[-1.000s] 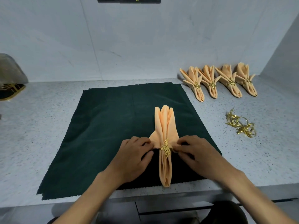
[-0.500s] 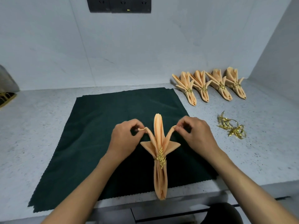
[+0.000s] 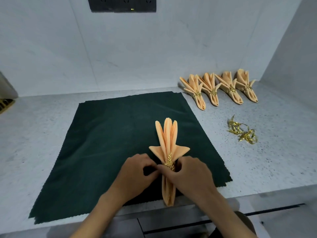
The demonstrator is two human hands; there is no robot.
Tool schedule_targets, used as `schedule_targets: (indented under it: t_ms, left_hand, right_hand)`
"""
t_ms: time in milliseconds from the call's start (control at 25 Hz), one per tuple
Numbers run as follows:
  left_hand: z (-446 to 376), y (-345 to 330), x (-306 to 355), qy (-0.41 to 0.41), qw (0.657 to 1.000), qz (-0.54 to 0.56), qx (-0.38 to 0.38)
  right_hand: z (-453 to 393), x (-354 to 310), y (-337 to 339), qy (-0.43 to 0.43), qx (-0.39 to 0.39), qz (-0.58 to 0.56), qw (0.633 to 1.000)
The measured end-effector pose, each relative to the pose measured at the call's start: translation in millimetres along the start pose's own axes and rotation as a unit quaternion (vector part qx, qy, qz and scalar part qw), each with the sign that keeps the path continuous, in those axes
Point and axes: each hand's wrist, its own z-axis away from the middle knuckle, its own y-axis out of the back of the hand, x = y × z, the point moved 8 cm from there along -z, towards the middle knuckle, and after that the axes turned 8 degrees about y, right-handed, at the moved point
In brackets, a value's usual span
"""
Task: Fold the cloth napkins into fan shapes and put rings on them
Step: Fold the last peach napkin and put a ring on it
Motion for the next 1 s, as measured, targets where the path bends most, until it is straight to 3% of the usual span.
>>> schedule_targets:
  t_ms: [200,520,680,800,920,1000]
  left_hand:
    - [-14,-17,32,-0.037,0.999,0.02,-0.016]
    - [-96,-42,106,-0.096,0.995,0.016,-0.003]
    - [-169,-74,126,-0.059,0.998,-0.005,0.009]
    - [-226,-127,173,-0.16,0.98,-0.111,-0.026]
    - [-288,-181,196,-0.195,0.972,-0.11,-0.063]
    - [-314,-197,193,-0.208,0.971,-0.109,-0.033]
  right_hand:
    - [-12,14,9,-0.018,0.08,-0.002,0.997]
    - [-42,81,94,0.015,0.24,0.022,0.97]
    - [-82,155,180,-0.01,0.292,0.11,0.95]
    - [-126,229,247,-0.054,0.306,0.156,0.938]
    - [-173,307,280,-0.095,0.293,0.175,0.935]
    - [-199,347,286,-0.111,0.28,0.193,0.934]
